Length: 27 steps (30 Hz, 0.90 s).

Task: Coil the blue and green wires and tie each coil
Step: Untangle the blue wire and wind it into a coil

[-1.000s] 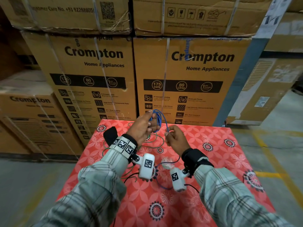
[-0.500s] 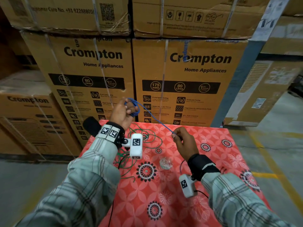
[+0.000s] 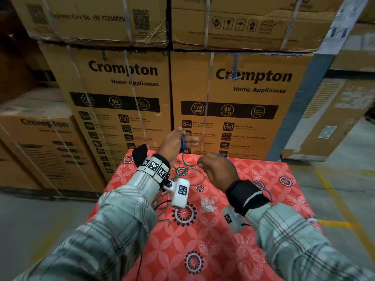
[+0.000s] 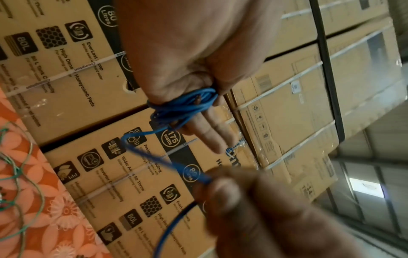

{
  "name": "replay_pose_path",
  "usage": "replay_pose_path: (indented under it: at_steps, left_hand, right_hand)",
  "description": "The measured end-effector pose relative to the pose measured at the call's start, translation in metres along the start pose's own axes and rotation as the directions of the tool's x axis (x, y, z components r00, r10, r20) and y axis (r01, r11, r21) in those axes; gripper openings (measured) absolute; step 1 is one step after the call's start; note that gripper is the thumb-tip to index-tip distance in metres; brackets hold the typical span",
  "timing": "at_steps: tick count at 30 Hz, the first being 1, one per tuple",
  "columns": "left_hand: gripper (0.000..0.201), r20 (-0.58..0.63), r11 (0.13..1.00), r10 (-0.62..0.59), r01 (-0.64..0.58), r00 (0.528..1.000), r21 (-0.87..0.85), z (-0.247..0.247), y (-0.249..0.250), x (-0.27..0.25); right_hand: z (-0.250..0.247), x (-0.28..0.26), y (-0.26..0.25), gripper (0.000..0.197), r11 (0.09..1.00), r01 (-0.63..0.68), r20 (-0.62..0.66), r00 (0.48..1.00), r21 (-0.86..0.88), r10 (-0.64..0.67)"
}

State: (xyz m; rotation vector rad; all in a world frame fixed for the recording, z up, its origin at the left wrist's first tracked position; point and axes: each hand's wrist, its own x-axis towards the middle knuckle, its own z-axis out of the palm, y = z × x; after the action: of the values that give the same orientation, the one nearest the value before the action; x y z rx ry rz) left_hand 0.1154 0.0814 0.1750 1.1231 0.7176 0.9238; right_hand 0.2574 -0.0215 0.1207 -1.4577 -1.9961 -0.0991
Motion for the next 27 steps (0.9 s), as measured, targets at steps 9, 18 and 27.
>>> replay_pose_path:
  at_steps: [9,18,27]
  left_hand:
    - [0.032,0.107,0.918,-0.121,0.070,0.987,0.391,0.006,-0.027,-0.031]
    - [0.036,0.297,0.970,-0.242,0.243,0.924,0.034,-0.005,-0.044,-0.038]
    - [0.035,0.374,0.940,-0.274,0.328,0.886,-0.089,-0.008,-0.029,-0.043]
  right_hand:
    - [-0.036,0.034,0.003,0.024,0.999,-0.013,0.022,1.000,-0.039,0.014]
    - [-0.021,0.022,0.026,0.030,0.888,-0.328,0.098,0.944,0.321,0.314]
    - [-0.011,-0.004,0.033,0.026,0.778,-0.436,0.263,0.899,0.453,0.351]
